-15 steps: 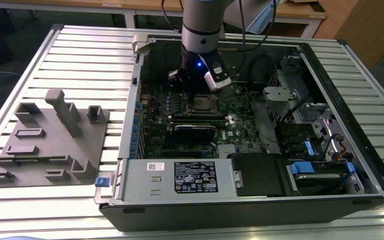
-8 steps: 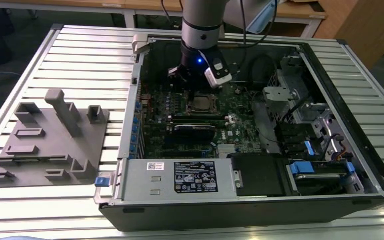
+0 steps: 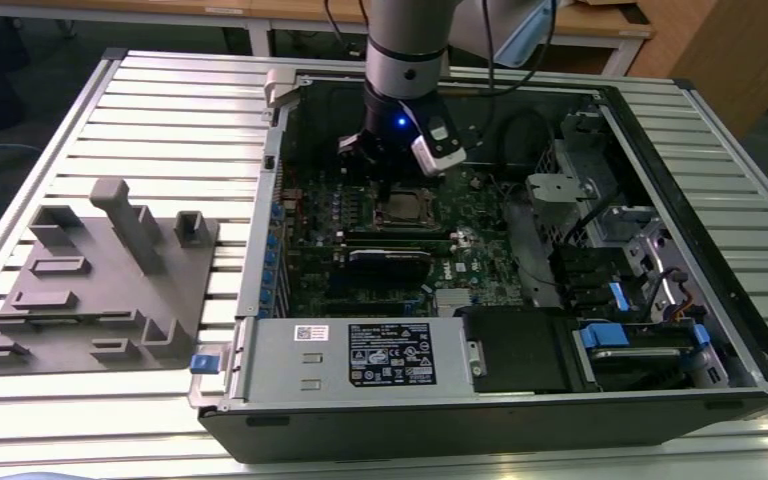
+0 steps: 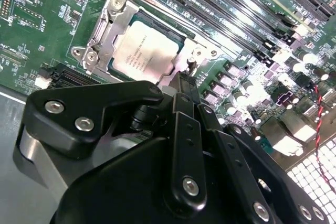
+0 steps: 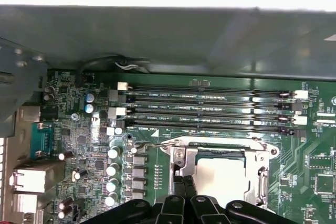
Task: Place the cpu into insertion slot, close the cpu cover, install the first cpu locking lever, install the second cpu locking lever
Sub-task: 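Close the cpu cover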
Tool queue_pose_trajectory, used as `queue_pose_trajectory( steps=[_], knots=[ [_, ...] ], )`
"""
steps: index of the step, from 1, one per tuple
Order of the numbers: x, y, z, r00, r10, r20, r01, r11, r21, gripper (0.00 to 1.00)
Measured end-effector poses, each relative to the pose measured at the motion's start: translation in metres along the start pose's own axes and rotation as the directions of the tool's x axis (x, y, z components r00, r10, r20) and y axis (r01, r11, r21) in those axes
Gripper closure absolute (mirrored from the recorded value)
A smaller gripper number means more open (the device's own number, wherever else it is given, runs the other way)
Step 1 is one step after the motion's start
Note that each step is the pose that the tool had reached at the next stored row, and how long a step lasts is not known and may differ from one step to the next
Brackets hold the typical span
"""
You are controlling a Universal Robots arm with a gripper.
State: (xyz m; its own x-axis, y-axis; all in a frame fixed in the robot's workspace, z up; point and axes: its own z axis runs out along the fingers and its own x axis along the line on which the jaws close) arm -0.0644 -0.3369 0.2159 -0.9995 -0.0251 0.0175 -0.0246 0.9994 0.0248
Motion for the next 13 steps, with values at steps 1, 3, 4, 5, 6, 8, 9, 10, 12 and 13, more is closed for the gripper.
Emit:
queue_pose_trajectory(
  steps=[1, 3, 4, 5, 6, 8, 9, 10, 12, 13],
  knots=[
    [-0.0015, 0.0, 0.0, 1.0, 0.0, 0.0, 0.0, 1.0, -0.0001, 0.9],
    [-0.0049, -0.0001, 0.0001, 1.0, 0.0, 0.0001, 0.0, 1.0, -0.0002, 0.9],
    [-0.0067, -0.0002, 0.0001, 1.0, 0.0, 0.0001, 0.0, 1.0, -0.0002, 0.9],
    [-0.0086, -0.0002, 0.0001, 1.0, 0.0, 0.0001, 0.0, 1.0, -0.0002, 0.9],
    [-0.0107, -0.0002, 0.0, 1.0, 0.0, 0.0001, 0.0, 1.0, -0.0002, 0.9],
    [-0.0147, -0.0003, 0.0, 1.0, 0.0, 0.0001, 0.0, 1.0, -0.0001, 0.9],
    [-0.0158, -0.0003, 0.0001, 1.0, 0.0, 0.0001, 0.0, 1.0, -0.0001, 0.9],
    [-0.0164, -0.0004, 0.0001, 1.0, 0.0, 0.0001, 0.0, 1.0, -0.0002, 0.9],
    [-0.0169, -0.0004, 0.0001, 1.0, 0.0, 0.0001, 0.0, 1.0, -0.0001, 0.9],
    [-0.017, -0.0004, 0.0002, 1.0, 0.0, 0.0002, 0.0, 1.0, 0.0, 0.9]
  ],
)
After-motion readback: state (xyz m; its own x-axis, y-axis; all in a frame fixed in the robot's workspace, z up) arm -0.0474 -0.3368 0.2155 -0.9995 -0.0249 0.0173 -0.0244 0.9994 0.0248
